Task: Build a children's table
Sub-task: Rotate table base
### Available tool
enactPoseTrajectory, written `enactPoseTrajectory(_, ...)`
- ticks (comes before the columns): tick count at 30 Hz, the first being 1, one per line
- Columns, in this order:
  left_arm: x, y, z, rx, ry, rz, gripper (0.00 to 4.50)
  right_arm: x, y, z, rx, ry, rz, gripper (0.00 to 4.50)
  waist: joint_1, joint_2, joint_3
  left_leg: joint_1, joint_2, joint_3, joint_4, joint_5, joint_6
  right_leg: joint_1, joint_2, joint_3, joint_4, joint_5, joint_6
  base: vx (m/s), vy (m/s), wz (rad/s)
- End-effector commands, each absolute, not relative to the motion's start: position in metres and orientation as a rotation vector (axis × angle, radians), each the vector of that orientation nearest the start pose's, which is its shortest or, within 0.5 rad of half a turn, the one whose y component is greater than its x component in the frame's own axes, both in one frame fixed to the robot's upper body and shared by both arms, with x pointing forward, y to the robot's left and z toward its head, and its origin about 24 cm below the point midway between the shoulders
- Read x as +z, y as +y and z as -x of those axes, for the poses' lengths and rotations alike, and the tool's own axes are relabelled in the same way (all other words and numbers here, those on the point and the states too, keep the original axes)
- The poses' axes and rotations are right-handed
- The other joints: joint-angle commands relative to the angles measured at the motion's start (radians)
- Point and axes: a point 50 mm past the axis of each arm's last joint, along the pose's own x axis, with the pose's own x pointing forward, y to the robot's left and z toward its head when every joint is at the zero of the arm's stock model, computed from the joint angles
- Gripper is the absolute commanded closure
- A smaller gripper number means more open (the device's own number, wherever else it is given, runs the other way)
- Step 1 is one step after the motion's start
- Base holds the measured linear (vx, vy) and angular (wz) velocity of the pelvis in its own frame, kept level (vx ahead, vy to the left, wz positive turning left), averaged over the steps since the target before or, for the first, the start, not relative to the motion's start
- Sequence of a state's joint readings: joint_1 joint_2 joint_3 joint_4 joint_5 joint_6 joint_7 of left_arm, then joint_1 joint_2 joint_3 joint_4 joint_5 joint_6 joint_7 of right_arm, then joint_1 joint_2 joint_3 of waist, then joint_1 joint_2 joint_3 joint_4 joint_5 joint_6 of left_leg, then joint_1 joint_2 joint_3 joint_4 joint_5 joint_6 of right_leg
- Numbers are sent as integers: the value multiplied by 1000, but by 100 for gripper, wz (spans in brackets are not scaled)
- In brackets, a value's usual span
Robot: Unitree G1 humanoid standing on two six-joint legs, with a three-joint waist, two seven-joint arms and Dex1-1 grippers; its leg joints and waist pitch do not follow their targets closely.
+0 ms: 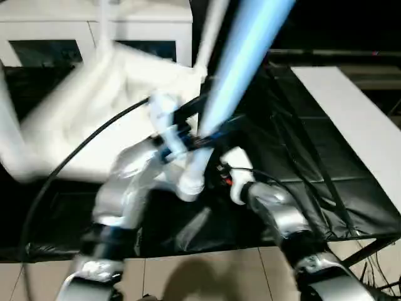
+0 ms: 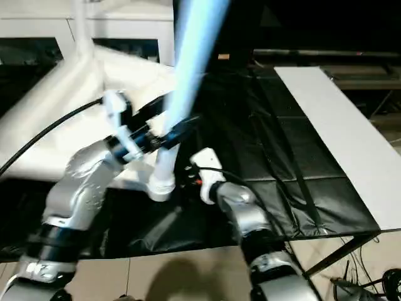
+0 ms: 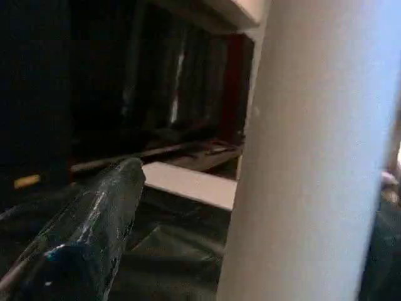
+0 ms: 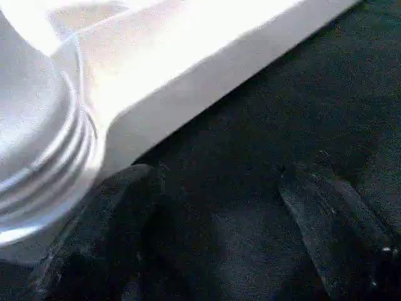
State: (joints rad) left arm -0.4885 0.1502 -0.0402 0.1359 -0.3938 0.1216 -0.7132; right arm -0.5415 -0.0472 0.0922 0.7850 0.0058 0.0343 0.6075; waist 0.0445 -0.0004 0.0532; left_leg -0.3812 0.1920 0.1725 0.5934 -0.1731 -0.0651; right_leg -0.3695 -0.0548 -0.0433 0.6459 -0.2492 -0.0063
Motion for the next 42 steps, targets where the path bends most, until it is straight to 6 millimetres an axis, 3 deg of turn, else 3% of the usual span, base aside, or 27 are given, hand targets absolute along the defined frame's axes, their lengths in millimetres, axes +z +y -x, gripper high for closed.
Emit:
enactPoseTrajectory(1,137,98,-321,-901,-217,107,2,27,-54,-320,931,255,40,77,4,15,-66,17,40,-14,-66,-157,19,40,-75,45,-72,123,-251,0,0,0)
enactPoseTrajectory(4,138,103,-323,-878,-228,94,2,28,-56,-321,923,252,43,77,10,18,-65,16,42,-14,-66,-155,25,39,-78,45,-71,133,-261,0,0,0)
enactPoseTrajectory(11,134,110,-324,-885,-189,16,2,32,-62,-321,927,227,88,77,20,17,-62,19,44,-14,-71,-192,0,37,-79,47,-75,65,-242,0,0,0)
enactPoseTrajectory(12,128,116,-322,-912,-157,-67,2,37,-72,-322,917,195,132,77,19,14,-61,17,43,-14,-71,-187,1,38,-79,47,-74,70,-234,0,0,0)
enactPoseTrajectory(15,125,121,-320,-934,-141,-100,2,43,-83,-324,886,165,166,77,20,13,-62,17,41,-14,-70,-172,5,39,-80,48,-75,74,-210,0,0,0)
enactPoseTrajectory(20,111,131,-310,-1038,-55,-82,2,55,-123,-329,730,96,208,77,20,22,-64,19,39,-11,-66,-151,0,36,-75,48,-70,118,-229,0,0,0)
enactPoseTrajectory(21,108,134,-310,-1022,-49,-103,2,57,-130,-328,705,87,207,77,21,21,-63,20,39,-11,-66,-158,0,35,-75,48,-72,115,-229,0,0,0)
enactPoseTrajectory(23,104,142,-309,-969,-43,-116,2,61,-143,-325,674,70,202,77,24,30,-63,21,39,-12,-67,-178,-3,37,-73,48,-75,106,-221,0,0,0)
enactPoseTrajectory(24,104,147,-309,-939,-50,-104,2,62,-146,-323,666,64,200,77,26,23,-63,19,38,-12,-66,-177,-1,40,-73,49,-74,114,-215,0,0,0)
enactPoseTrajectory(27,103,165,-307,-797,-56,-53,2,68,-157,-313,625,45,181,77,26,34,-60,18,37,-13,-67,-197,4,39,-75,48,-79,84,-217,0,0,0)
enactPoseTrajectory(28,103,165,-307,-797,-56,-53,2,68,-157,-313,625,45,181,77,21,28,-58,14,37,-14,-70,-209,4,41,-74,47,-79,61,-216,0,0,0)
enactPoseTrajectory(32,94,193,-294,-684,-24,-33,2,68,-161,-298,593,41,152,77,8,30,-53,12,36,-15,-73,-223,14,38,-73,47,-90,-46,-204,0,0,0)
enactPoseTrajectory(33,91,202,-290,-681,-25,-46,2,66,-161,-291,603,52,145,77,5,23,-53,11,34,-13,-71,-224,17,37,-72,48,-92,-57,-203,0,0,0)
enactPoseTrajectory(34,89,208,-287,-721,-9,-83,2,64,-159,-285,635,69,143,77,7,30,-51,15,35,-15,-73,-232,21,33,-71,49,-96,-86,-193,0,0,0)
enactPoseTrajectory(35,89,209,-288,-745,0,-84,2,63,-159,-284,646,72,149,77,4,19,-53,13,35,-15,-73,-228,24,33,-70,50,-96,-90,-187,0,0,0)
enactPoseTrajectory(36,91,209,-289,-790,15,-85,2,62,-158,-282,666,78,160,77,7,28,-51,17,35,-15,-76,-235,22,27,-70,49,-97,-111,-184,0,0,0)
enactPoseTrajectory(39,98,207,-293,-913,64,-83,2,62,-156,-279,716,92,191,77,10,39,-51,23,38,-16,-78,-249,2,21,-70,50,-92,-110,-198,0,0,0)
enactPoseTrajectory(42,102,205,-295,-1023,170,-177,2,67,-152,-272,811,95,219,77,20,41,-55,23,37,-14,-73,-215,8,25,-69,51,-82,0,-212,0,0,0)
